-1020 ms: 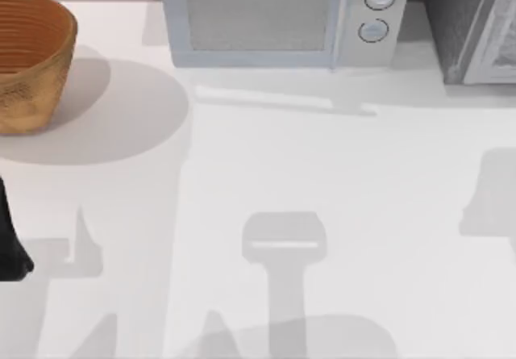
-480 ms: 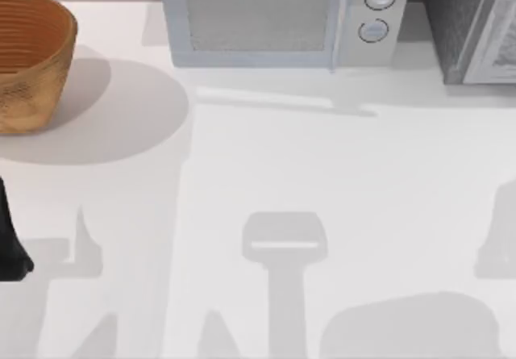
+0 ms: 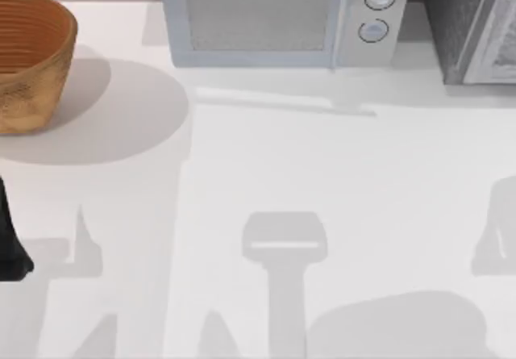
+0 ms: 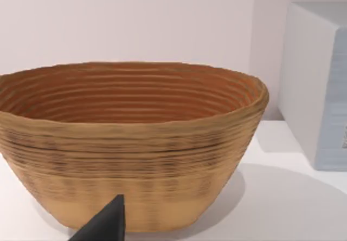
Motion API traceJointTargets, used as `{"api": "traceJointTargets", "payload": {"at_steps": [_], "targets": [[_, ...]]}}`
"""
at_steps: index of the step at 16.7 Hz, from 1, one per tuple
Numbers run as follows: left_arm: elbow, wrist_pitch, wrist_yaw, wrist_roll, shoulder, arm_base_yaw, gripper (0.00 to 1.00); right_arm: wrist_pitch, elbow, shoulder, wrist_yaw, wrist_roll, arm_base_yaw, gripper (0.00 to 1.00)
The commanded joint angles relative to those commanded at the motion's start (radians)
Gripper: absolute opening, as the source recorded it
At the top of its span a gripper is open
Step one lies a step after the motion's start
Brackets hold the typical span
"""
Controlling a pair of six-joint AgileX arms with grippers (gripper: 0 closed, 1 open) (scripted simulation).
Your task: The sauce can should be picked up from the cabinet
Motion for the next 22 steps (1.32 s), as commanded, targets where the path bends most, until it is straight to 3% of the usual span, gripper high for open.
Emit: {"api": "traceJointTargets", "payload": {"at_steps": [5, 16, 22], "targets": [[0.000, 0.000, 0.000, 0.000, 0.000, 0.000, 1.00, 0.264, 0.104, 0.312, -0.144, 0.003, -0.026, 0.00], [0.000, 0.000, 0.000, 0.000, 0.000, 0.000, 1.00, 1.117, 0.442, 1.477, -0.600, 0.001, -0.101, 0.00], [0.000, 0.000, 0.000, 0.000, 0.000, 0.000, 1.00, 1.422, 0.547, 1.941, -0.786, 0.012, -0.122, 0.00]]}}
